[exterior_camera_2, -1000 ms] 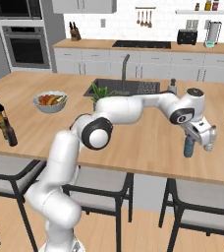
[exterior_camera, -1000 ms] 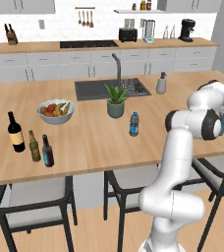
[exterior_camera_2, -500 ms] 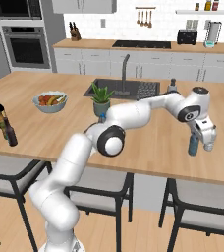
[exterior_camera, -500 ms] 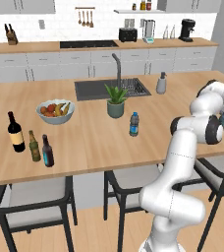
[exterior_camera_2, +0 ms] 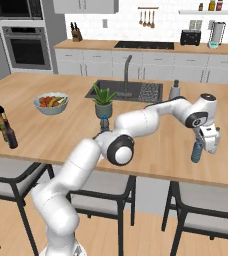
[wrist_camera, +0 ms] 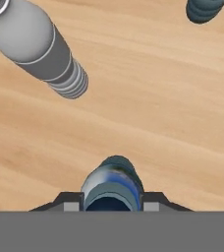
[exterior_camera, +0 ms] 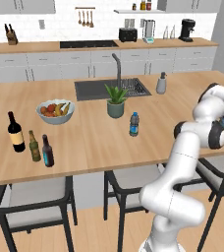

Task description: Move the plastic bottles in the middle to the plastics group, and the glass bottles in the middle to the glass group.

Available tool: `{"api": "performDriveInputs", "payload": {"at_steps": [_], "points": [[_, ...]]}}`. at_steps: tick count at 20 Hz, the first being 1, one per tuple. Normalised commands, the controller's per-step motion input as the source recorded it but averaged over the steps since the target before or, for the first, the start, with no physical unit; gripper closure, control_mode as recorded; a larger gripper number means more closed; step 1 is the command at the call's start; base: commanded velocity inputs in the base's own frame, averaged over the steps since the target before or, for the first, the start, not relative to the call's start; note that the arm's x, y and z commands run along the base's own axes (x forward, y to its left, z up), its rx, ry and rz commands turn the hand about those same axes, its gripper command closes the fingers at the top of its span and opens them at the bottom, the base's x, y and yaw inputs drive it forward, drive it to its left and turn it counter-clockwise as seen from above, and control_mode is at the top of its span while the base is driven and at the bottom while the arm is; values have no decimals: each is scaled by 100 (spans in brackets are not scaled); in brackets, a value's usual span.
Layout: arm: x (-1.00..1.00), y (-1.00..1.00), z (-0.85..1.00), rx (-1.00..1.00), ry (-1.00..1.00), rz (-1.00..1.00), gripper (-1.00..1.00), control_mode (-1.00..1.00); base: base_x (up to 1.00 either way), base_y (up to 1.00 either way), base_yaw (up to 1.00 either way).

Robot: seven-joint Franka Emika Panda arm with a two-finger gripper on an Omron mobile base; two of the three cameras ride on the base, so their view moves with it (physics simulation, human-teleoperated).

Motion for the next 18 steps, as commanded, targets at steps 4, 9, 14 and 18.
{"api": "performDriveInputs", "payload": {"at_steps": [4,9,14,18], "points": [[1,5,-53,0,-2,-9,100,-100,0,0,0],[2,5,-53,-1,-5,-5,-100,-100,0,0,0],[-5,1,-26,0,-2,0,-100,-100,0,0,0],[-4,2,2,-1,0,0,-100,-100,0,0,0]]}}
